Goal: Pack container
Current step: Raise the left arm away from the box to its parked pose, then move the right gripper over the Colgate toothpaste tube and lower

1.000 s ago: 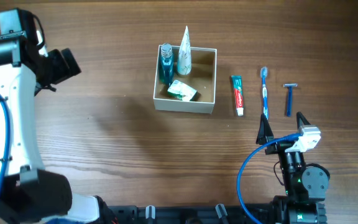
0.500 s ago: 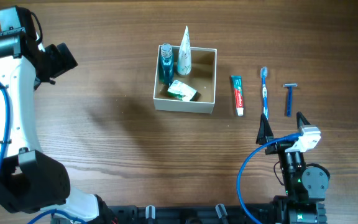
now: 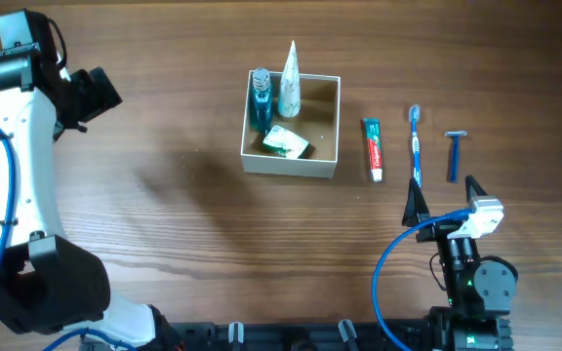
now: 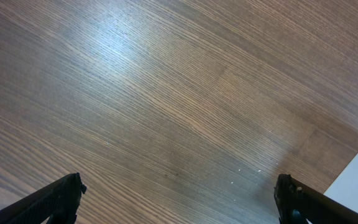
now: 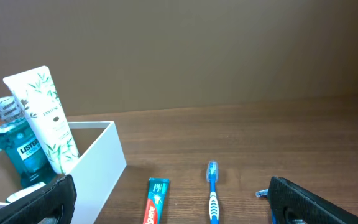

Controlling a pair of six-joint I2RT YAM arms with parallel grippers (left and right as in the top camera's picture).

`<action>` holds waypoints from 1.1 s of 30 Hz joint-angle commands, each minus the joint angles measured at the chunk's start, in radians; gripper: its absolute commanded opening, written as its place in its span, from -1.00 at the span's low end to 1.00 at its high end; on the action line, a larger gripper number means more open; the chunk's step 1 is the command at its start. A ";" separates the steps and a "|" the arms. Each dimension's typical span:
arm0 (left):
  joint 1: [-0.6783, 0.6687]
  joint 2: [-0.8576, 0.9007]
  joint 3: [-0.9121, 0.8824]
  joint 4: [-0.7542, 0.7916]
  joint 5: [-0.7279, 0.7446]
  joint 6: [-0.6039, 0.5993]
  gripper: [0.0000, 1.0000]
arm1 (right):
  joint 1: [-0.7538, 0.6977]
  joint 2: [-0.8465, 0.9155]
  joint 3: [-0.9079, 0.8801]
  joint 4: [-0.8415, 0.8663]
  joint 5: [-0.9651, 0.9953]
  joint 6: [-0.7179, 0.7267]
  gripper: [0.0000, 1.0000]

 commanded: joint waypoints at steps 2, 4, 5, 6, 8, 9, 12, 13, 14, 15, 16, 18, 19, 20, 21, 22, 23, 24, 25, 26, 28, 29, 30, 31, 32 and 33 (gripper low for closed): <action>0.003 0.005 0.008 0.003 -0.002 -0.009 0.99 | 0.004 -0.002 -0.001 0.003 0.000 -0.003 1.00; 0.003 0.005 0.008 0.003 -0.002 -0.009 1.00 | 0.004 -0.002 -0.001 0.003 -0.001 -0.003 1.00; 0.003 0.005 0.008 0.003 -0.002 -0.009 0.99 | 0.004 -0.002 -0.001 0.003 0.000 -0.003 1.00; 0.003 0.005 0.008 0.003 -0.002 -0.009 1.00 | 0.004 -0.002 -0.001 0.003 0.000 -0.003 0.99; 0.003 0.005 0.008 0.003 -0.002 -0.009 0.99 | 0.004 -0.002 -0.001 0.003 0.000 -0.003 0.99; 0.003 0.005 0.008 0.003 -0.002 -0.009 1.00 | 0.004 -0.002 -0.001 0.004 -0.006 0.004 0.99; 0.003 0.005 0.008 0.003 -0.002 -0.009 0.99 | 0.004 -0.002 -0.001 0.019 -0.023 0.143 0.99; 0.003 0.005 0.008 0.003 -0.002 -0.009 1.00 | 0.004 -0.002 -0.001 0.028 -0.024 0.191 1.00; 0.003 0.005 0.008 0.003 -0.002 -0.009 1.00 | 0.004 -0.002 -0.001 0.030 -0.024 0.241 0.99; 0.003 0.005 0.008 0.003 -0.002 -0.009 0.99 | 0.004 -0.002 -0.001 0.029 -0.023 0.293 0.99; 0.003 0.005 0.008 0.003 -0.002 -0.009 0.99 | 0.004 -0.002 -0.001 0.028 -0.024 0.344 0.99; 0.003 0.005 0.008 0.003 -0.002 -0.009 0.99 | 0.004 -0.002 -0.001 0.030 -0.023 0.458 0.99; 0.003 0.005 0.008 0.003 -0.002 -0.009 1.00 | 0.004 -0.002 -0.001 0.033 -0.015 0.516 1.00; 0.003 0.005 0.008 0.003 -0.002 -0.009 0.99 | 0.004 -0.002 -0.001 0.034 -0.004 0.558 1.00; 0.003 0.005 0.008 0.003 -0.002 -0.009 0.99 | 0.004 -0.002 -0.001 0.045 0.012 0.629 0.99; 0.003 0.005 0.008 0.003 -0.002 -0.009 0.99 | 0.004 -0.002 -0.001 0.078 0.018 0.668 1.00; 0.003 0.005 0.008 0.003 -0.002 -0.009 1.00 | 0.004 -0.002 -0.001 0.130 0.011 0.676 0.99; 0.003 0.005 0.008 0.003 -0.002 -0.009 0.99 | 0.004 -0.002 -0.001 0.180 0.000 0.668 0.99; 0.003 0.005 0.008 0.003 -0.002 -0.009 0.99 | 0.004 -0.002 0.000 0.262 -0.010 0.634 0.99; 0.003 0.005 0.008 0.003 -0.002 -0.009 1.00 | 0.004 -0.002 0.003 0.316 -0.012 0.595 0.99; 0.003 0.005 0.008 0.003 -0.002 -0.009 1.00 | 0.004 -0.002 0.026 0.357 -0.012 0.538 1.00; 0.003 0.005 0.008 0.003 -0.002 -0.009 0.99 | 0.004 0.002 0.053 0.351 -0.013 0.503 0.99; 0.003 0.005 0.008 0.003 -0.002 -0.009 0.99 | 0.004 0.007 0.075 0.341 -0.014 0.482 0.99; 0.003 0.005 0.008 0.003 -0.002 -0.009 1.00 | 0.004 0.020 0.105 0.325 -0.028 0.449 0.99; 0.003 0.005 0.008 0.003 -0.002 -0.009 0.99 | 0.004 0.047 0.148 0.306 -0.053 0.414 0.99; 0.003 0.005 0.008 0.003 -0.002 -0.009 1.00 | 0.004 0.078 0.187 0.285 -0.077 0.393 1.00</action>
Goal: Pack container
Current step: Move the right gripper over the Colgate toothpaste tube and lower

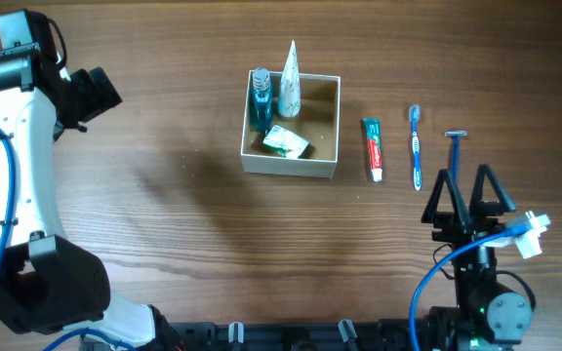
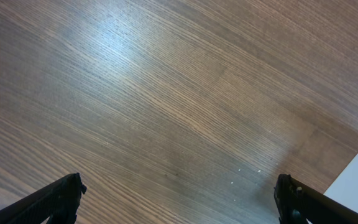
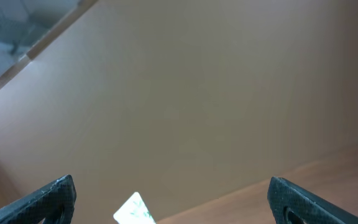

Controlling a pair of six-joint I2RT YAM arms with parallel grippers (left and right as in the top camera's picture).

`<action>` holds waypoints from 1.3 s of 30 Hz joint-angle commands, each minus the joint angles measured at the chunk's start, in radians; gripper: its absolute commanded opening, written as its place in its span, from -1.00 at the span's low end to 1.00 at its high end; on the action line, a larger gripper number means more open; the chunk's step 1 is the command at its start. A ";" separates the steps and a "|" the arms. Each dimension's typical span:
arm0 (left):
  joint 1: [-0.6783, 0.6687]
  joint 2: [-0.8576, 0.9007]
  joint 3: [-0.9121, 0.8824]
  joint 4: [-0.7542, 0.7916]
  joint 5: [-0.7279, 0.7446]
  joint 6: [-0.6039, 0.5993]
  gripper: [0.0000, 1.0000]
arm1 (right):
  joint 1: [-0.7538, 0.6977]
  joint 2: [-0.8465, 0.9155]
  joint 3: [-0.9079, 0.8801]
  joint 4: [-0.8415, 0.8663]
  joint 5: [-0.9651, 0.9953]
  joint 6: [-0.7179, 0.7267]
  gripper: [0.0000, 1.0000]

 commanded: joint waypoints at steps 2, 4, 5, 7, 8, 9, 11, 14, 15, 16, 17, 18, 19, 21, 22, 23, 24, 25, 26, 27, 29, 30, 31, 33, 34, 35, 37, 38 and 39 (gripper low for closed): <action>0.003 0.005 0.008 0.003 -0.003 -0.008 1.00 | 0.004 0.157 0.212 -0.072 -0.116 -0.156 1.00; 0.003 0.005 0.008 0.003 -0.003 -0.008 1.00 | 0.004 0.283 0.316 -0.112 -0.169 -0.212 1.00; 0.003 0.005 0.008 0.003 -0.003 -0.008 1.00 | 0.004 0.337 0.359 -0.126 -0.191 -0.235 0.99; 0.003 0.005 0.008 0.003 -0.003 -0.008 0.99 | 0.004 0.507 0.496 -0.172 -0.259 -0.306 0.99; 0.003 0.005 0.008 0.003 -0.003 -0.008 0.99 | 0.004 0.564 0.544 -0.194 -0.279 -0.327 0.99; 0.003 0.005 0.008 0.003 -0.003 -0.008 0.99 | 0.004 0.663 0.629 -0.242 -0.305 -0.357 1.00; 0.003 0.005 0.008 0.003 -0.003 -0.008 0.99 | 0.004 0.797 0.749 -0.342 -0.320 -0.384 0.99; 0.003 0.005 0.008 0.003 -0.003 -0.008 0.99 | 0.004 1.016 0.959 -0.599 -0.287 -0.432 1.00; 0.003 0.005 0.008 0.003 -0.003 -0.008 1.00 | 0.005 1.082 1.020 -0.688 -0.248 -0.432 0.99; 0.003 0.005 0.008 0.003 -0.003 -0.008 1.00 | 0.008 1.174 1.102 -0.812 -0.183 -0.438 0.99; 0.003 0.005 0.008 0.003 -0.003 -0.008 1.00 | 0.014 1.245 1.159 -0.898 -0.132 -0.455 0.99; 0.003 0.005 0.008 0.003 -0.003 -0.008 1.00 | 0.018 1.284 1.186 -0.939 -0.105 -0.456 0.99; 0.003 0.005 0.008 0.003 -0.003 -0.008 1.00 | 0.024 1.333 1.217 -0.987 -0.077 -0.454 0.99; 0.003 0.005 0.008 0.003 -0.003 -0.008 1.00 | 0.036 1.422 1.259 -1.048 -0.064 -0.450 0.99; 0.003 0.005 0.008 0.003 -0.003 -0.008 0.99 | 0.045 1.462 1.269 -1.065 -0.065 -0.443 1.00; 0.003 0.005 0.008 0.003 -0.003 -0.008 0.99 | 0.054 1.494 1.270 -1.072 -0.064 -0.430 0.99; 0.003 0.005 0.008 0.003 -0.003 -0.008 0.99 | 0.064 1.524 1.270 -1.079 -0.059 -0.426 0.99; 0.003 0.005 0.008 0.003 -0.003 -0.008 0.99 | 0.073 1.547 1.270 -1.084 -0.054 -0.426 1.00; 0.003 0.005 0.008 0.003 -0.003 -0.008 0.99 | 0.088 1.580 1.270 -1.094 -0.032 -0.426 1.00; 0.003 0.005 0.008 0.003 -0.003 -0.008 1.00 | 0.101 1.605 1.270 -1.101 -0.008 -0.428 1.00; 0.003 0.005 0.008 0.003 -0.003 -0.008 0.99 | 0.124 1.645 1.270 -1.113 0.031 -0.439 1.00; 0.003 0.005 0.008 0.003 -0.003 -0.008 1.00 | 0.135 1.666 1.270 -1.120 0.043 -0.463 1.00; 0.003 0.005 0.008 0.003 -0.003 -0.008 0.99 | 0.148 1.689 1.270 -1.131 0.056 -0.490 0.99; 0.003 0.005 0.008 0.003 -0.003 -0.008 0.99 | 0.162 1.718 1.270 -1.144 0.061 -0.521 0.99; 0.003 0.005 0.008 0.003 -0.003 -0.008 0.99 | 0.167 1.733 1.269 -1.146 0.060 -0.532 1.00; 0.003 0.005 0.008 0.003 -0.003 -0.008 0.99 | 0.168 1.746 1.269 -1.144 0.060 -0.531 1.00; 0.003 0.005 0.008 0.003 -0.003 -0.008 0.99 | 0.168 1.766 1.268 -1.141 0.060 -0.529 1.00; 0.003 0.005 0.008 0.003 -0.003 -0.008 1.00 | 0.168 1.772 1.268 -1.141 0.060 -0.528 1.00; 0.003 0.005 0.008 0.003 -0.003 -0.008 0.99 | 0.168 1.778 1.268 -1.141 0.060 -0.529 1.00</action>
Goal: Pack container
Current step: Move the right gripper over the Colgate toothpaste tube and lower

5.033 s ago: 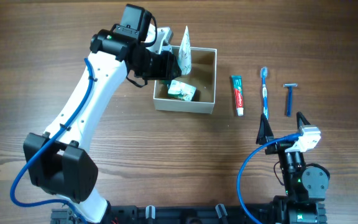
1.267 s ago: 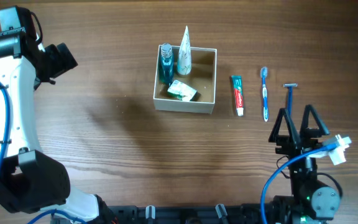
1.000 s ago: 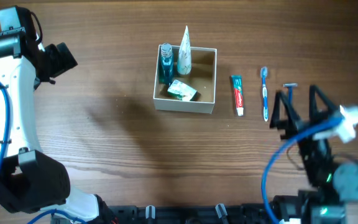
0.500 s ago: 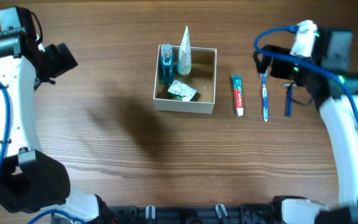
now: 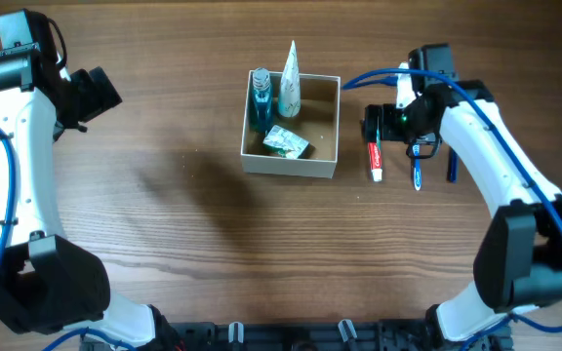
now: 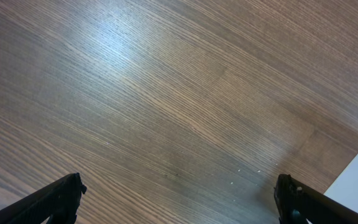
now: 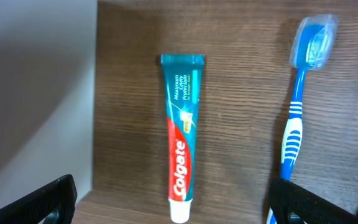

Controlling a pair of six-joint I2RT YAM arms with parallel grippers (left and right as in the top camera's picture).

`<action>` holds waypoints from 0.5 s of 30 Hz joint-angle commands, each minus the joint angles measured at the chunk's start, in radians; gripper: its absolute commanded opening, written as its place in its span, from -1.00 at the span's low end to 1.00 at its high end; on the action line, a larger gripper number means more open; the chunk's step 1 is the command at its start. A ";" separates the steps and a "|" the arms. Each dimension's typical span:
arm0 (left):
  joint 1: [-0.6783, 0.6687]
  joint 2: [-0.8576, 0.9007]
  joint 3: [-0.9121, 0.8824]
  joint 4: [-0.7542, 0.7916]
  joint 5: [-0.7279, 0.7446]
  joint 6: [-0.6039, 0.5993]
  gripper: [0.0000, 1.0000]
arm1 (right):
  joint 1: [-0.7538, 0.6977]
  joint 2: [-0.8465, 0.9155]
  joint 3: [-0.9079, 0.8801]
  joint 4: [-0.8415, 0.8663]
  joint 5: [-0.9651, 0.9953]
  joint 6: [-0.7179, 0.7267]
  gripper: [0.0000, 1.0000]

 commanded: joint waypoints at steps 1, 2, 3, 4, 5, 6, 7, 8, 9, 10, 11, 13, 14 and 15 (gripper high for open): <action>0.003 0.003 0.007 0.002 -0.002 -0.005 1.00 | 0.000 0.031 0.023 0.001 0.036 -0.027 0.99; 0.003 0.003 0.007 0.003 -0.002 -0.005 1.00 | 0.000 0.031 0.023 0.002 0.033 -0.027 1.00; 0.003 0.003 0.007 0.003 -0.002 -0.005 1.00 | 0.000 0.031 0.023 0.002 0.032 -0.026 0.99; 0.003 0.003 0.007 0.002 -0.002 -0.005 0.99 | 0.000 0.031 0.023 0.003 0.032 -0.026 0.99; 0.003 0.003 0.008 0.002 -0.002 -0.005 1.00 | 0.000 0.032 0.023 0.006 0.032 -0.019 0.99; 0.003 0.003 0.007 0.003 -0.002 -0.005 0.99 | 0.001 0.035 0.019 0.014 0.032 -0.019 1.00; 0.003 0.003 0.008 0.003 -0.002 -0.005 1.00 | 0.002 0.040 0.014 0.016 0.033 -0.028 1.00; 0.003 0.003 0.007 0.002 -0.002 -0.005 1.00 | 0.002 0.047 0.014 0.013 0.034 -0.038 0.99; 0.003 0.003 0.008 0.003 -0.002 -0.005 0.99 | 0.002 0.060 0.014 0.006 0.041 -0.048 0.99; 0.003 0.003 0.008 0.002 -0.002 -0.005 1.00 | 0.002 0.071 0.014 -0.002 0.046 -0.056 0.99; 0.003 0.003 0.007 0.003 -0.002 -0.005 0.99 | 0.002 0.084 0.014 -0.006 0.056 -0.054 1.00; 0.003 0.003 0.007 0.003 -0.002 -0.005 0.99 | 0.002 0.104 0.014 -0.006 0.055 -0.043 0.99; 0.003 0.003 0.007 0.003 -0.002 -0.005 0.99 | 0.002 0.113 0.014 -0.005 0.055 -0.034 0.99; 0.003 0.003 0.007 0.003 -0.002 -0.005 0.99 | 0.002 0.119 0.014 -0.003 0.055 -0.027 1.00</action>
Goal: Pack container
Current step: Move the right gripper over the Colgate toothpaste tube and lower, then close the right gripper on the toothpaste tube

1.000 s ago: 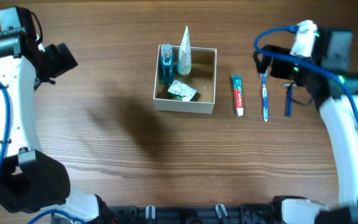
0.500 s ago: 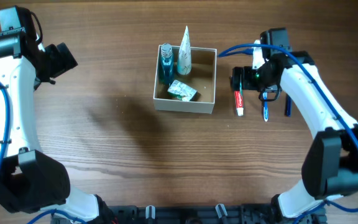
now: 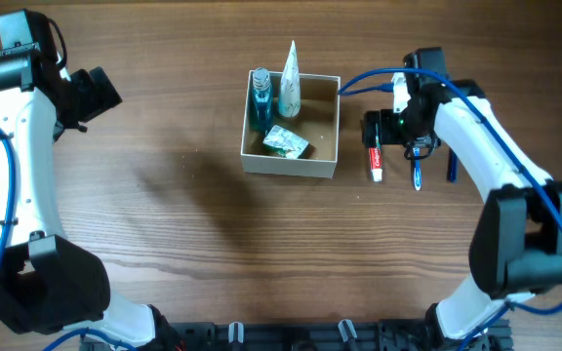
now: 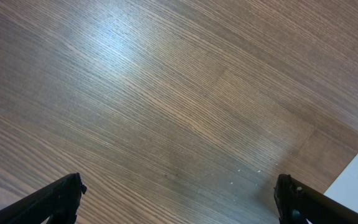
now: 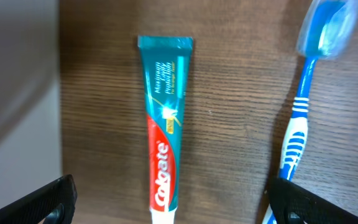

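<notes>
The white open box (image 3: pixel 328 161) stands mid-table; in it are a blue mouthwash bottle (image 3: pixel 260 97), a white tube (image 3: pixel 290 68) and a small packet (image 3: pixel 286 142). Right of it a Colgate toothpaste tube (image 5: pixel 165 137) lies flat, then a blue toothbrush (image 5: pixel 303 106) and a blue razor (image 3: pixel 452 166). My right gripper (image 5: pixel 166 202) hovers open over the toothpaste's cap end, fingers wide on either side, holding nothing. My left gripper (image 4: pixel 178 199) is open over bare wood far left of the box.
The box's white wall (image 5: pixel 17 93) fills the left of the right wrist view, close to the toothpaste. A corner of the box shows at the right edge of the left wrist view. Wooden table (image 3: pixel 164 195) all round.
My right gripper has come a little lower and nearer over the toothpaste, which looks larger in the wrist view. The left arm has not moved.
My right arm sat low at the table's front right, open, looking towards the box. It then pointed upward there. After that it was reached out over the toothpaste and toothbrush, and now it is slightly closer to the toothpaste. My left arm stayed still throughout.
</notes>
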Controlling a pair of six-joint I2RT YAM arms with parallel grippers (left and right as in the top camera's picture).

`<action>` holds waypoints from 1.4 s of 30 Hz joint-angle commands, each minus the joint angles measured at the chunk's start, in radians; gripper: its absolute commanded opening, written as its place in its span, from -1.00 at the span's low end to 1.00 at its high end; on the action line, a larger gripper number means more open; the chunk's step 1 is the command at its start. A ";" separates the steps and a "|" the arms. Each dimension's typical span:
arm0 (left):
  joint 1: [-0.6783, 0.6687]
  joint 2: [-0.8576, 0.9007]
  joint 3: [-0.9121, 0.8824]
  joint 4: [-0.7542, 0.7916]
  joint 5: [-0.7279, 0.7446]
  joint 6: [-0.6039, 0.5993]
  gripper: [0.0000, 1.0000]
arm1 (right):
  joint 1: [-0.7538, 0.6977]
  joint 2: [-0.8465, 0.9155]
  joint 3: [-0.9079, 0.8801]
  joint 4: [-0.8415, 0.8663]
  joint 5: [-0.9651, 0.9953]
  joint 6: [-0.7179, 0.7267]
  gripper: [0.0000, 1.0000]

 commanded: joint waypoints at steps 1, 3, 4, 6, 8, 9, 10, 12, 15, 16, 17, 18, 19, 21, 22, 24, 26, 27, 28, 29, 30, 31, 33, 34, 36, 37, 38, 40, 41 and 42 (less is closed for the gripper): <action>0.003 0.003 0.008 0.002 -0.002 -0.005 0.99 | 0.004 0.056 0.013 0.003 0.026 0.004 0.99; 0.003 0.003 0.007 0.002 -0.002 -0.005 0.99 | 0.006 0.072 0.013 0.010 0.026 0.001 1.00; 0.003 0.003 0.007 0.002 -0.002 -0.005 0.99 | 0.008 0.080 0.013 0.015 0.026 0.000 1.00; 0.003 0.003 0.008 0.002 -0.002 -0.005 0.99 | 0.018 0.094 0.013 0.022 0.027 -0.025 1.00; 0.003 0.003 0.008 0.002 -0.002 -0.005 1.00 | 0.033 0.108 0.013 0.026 0.051 -0.032 0.99; 0.003 0.003 0.008 0.002 -0.002 -0.005 1.00 | 0.042 0.119 0.013 0.029 0.063 -0.032 0.99; 0.003 0.003 0.008 0.002 -0.002 -0.005 0.99 | 0.047 0.122 0.013 0.029 0.065 -0.034 1.00; 0.003 0.003 0.007 0.002 -0.002 -0.005 1.00 | 0.062 0.135 0.013 0.032 0.085 -0.034 0.99; 0.003 0.003 0.007 0.002 -0.002 -0.005 1.00 | 0.084 0.153 0.013 0.034 0.130 -0.033 1.00; 0.003 0.003 0.007 0.002 -0.002 -0.005 1.00 | 0.088 0.159 0.013 0.034 0.145 -0.034 0.99; 0.003 0.003 0.007 0.002 -0.002 -0.005 0.99 | 0.092 0.164 0.013 0.036 0.155 -0.033 0.99; 0.003 0.003 0.008 0.002 -0.002 -0.005 0.99 | 0.093 0.168 0.013 0.037 0.158 -0.033 0.99; 0.003 0.003 0.007 0.002 -0.002 -0.005 1.00 | 0.093 0.172 0.013 0.038 0.157 -0.033 1.00; 0.003 0.003 0.008 0.002 -0.002 -0.005 1.00 | 0.093 0.179 0.013 0.041 0.157 -0.033 0.99; 0.003 0.003 0.008 0.002 -0.002 -0.005 0.99 | 0.092 0.182 0.013 0.042 0.157 -0.032 0.98; 0.003 0.003 0.007 0.003 -0.002 -0.005 1.00 | 0.092 0.185 0.013 0.045 0.157 -0.032 0.89; 0.003 0.003 0.008 -0.002 -0.002 -0.005 0.99 | 0.092 0.185 0.013 0.055 0.157 -0.025 0.73; 0.003 0.003 0.007 0.000 -0.002 -0.005 1.00 | 0.092 0.185 0.013 0.060 0.157 -0.024 0.63; 0.003 0.003 0.007 -0.001 -0.002 -0.005 0.99 | 0.092 0.185 0.013 0.063 0.157 -0.023 0.52; 0.003 0.003 0.008 -0.001 -0.002 -0.005 1.00 | 0.092 0.185 0.013 0.069 0.157 -0.021 0.31; 0.003 0.003 0.008 -0.001 -0.002 -0.005 0.99 | 0.092 0.185 0.013 0.071 0.157 -0.011 0.17; 0.003 0.003 0.008 -0.001 -0.002 -0.005 0.99 | 0.092 0.185 0.013 0.070 0.157 -0.003 0.11; 0.003 0.003 0.007 -0.001 -0.002 -0.005 0.99 | 0.092 0.185 0.013 0.069 0.157 0.004 -0.02; 0.003 0.003 0.007 -0.001 -0.002 -0.005 0.99 | 0.092 0.185 0.013 0.070 0.158 0.004 -0.09; 0.003 0.003 0.008 -0.001 -0.002 -0.005 1.00 | 0.092 0.184 0.013 0.071 0.158 0.004 -0.23; 0.003 0.003 0.008 -0.001 -0.002 -0.005 0.99 | 0.092 0.184 0.014 0.071 0.158 0.004 -0.30; 0.003 0.003 0.008 -0.001 -0.002 -0.005 0.99 | 0.092 0.184 0.014 0.071 0.158 0.004 -0.39; 0.003 0.003 0.007 -0.001 -0.002 -0.005 1.00 | 0.092 0.183 0.014 0.069 0.162 0.004 -0.62; 0.003 0.003 0.007 -0.001 -0.002 -0.005 1.00 | 0.091 0.182 0.014 0.068 0.166 0.004 -0.68; 0.003 0.003 0.007 -0.001 -0.002 -0.005 1.00 | 0.091 0.180 0.014 0.067 0.169 0.005 -0.75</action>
